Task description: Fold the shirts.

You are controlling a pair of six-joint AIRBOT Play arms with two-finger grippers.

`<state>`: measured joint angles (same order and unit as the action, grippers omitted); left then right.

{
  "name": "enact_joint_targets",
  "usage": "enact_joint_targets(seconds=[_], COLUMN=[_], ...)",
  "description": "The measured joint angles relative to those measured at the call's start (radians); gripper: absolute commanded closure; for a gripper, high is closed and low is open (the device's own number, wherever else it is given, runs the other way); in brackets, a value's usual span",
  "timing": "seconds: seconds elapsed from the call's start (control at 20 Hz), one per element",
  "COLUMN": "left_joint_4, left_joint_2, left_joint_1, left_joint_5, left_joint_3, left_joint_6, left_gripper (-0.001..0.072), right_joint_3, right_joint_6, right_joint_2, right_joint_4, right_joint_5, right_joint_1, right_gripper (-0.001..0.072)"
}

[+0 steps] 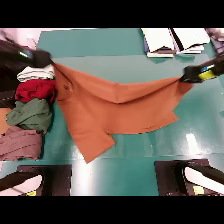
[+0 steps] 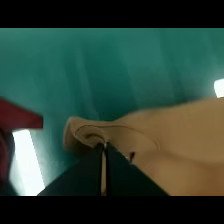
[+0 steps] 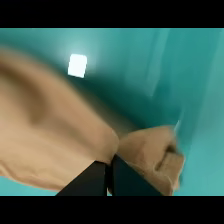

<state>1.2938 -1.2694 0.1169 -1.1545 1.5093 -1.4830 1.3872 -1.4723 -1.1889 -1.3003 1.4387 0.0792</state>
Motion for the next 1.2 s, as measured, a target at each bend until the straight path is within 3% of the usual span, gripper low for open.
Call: enact_joint_targets(seconds=[0.05,0.1,0.15,0.2,0.25,0.5,0.7,0.8,0.9,1.2], left_joint_4=[0.0,0.0,0.0,0.002,0.005,0.013,0.002,-0.042,-0.109,-0.366], left_joint_2=[-0.055,-0.096,-0.128,-0.151,-0.163,-0.126,-0.009,0.029,0.046,0.056], left_joint_1=[0.0,0.0,-0.001,-0.004,-0.011,-0.108,-0.161,-0.169,-0.175,-0.137], left_joint_5=[0.023,0.043,0.058,0.07,0.08,-0.018,-0.056,-0.032,0.017,0.196], left_joint_3=[-0.026,-0.043,-0.056,-0.065,-0.07,-0.114,-0.34,-0.483,-0.61,-0.807], left_joint_6=[0.003,0.005,0.006,0.006,0.003,-0.022,-0.027,-0.027,-0.009,0.08], left_gripper=[0.0684,0.068,0.0438,0.0152,0.0099,0.0099,0.01,0.01,0.0101,0.0116], right_joint_3=[-0.023,-0.033,-0.031,-0.016,0.01,0.119,0.059,-0.001,-0.062,-0.136], right_joint_6=[-0.001,-0.002,-0.002,-0.002,-0.002,0.022,0.04,0.045,0.048,0.052], right_joint_2=[-0.05,-0.093,-0.132,-0.164,-0.194,-0.227,-0.141,-0.092,-0.05,-0.006], right_joint_4=[-0.001,-0.001,-0.001,-0.002,-0.002,-0.002,0.024,0.058,0.097,0.166], right_joint_5=[-0.035,-0.064,-0.089,-0.108,-0.116,-0.075,-0.033,-0.04,-0.06,-0.087], right_joint_1=[-0.006,-0.01,-0.013,-0.013,-0.013,0.006,0.015,0.016,0.017,0.017], right_gripper=[0.0697,0.0636,0.0373,0.0311,0.0312,0.0338,0.0338,0.0347,0.0403,0.0406])
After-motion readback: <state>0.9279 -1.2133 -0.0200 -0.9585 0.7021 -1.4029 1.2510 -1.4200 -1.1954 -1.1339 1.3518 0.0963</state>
